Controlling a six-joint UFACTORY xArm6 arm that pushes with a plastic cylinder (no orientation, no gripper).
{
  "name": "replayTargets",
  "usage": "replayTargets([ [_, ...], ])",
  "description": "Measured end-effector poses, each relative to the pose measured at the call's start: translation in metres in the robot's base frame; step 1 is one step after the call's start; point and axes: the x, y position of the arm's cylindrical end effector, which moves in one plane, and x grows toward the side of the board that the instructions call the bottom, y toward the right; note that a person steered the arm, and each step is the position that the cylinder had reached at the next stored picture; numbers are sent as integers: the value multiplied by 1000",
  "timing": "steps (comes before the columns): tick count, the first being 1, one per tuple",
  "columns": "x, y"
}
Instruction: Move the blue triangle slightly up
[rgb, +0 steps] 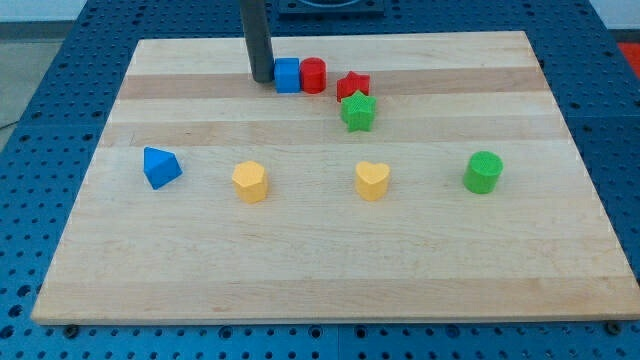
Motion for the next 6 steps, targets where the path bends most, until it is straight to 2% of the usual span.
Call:
replayTargets([
  [1, 20, -9],
  [2, 69, -69],
  [4, 215, -182],
  [5, 249, -180],
  [6, 218, -155],
])
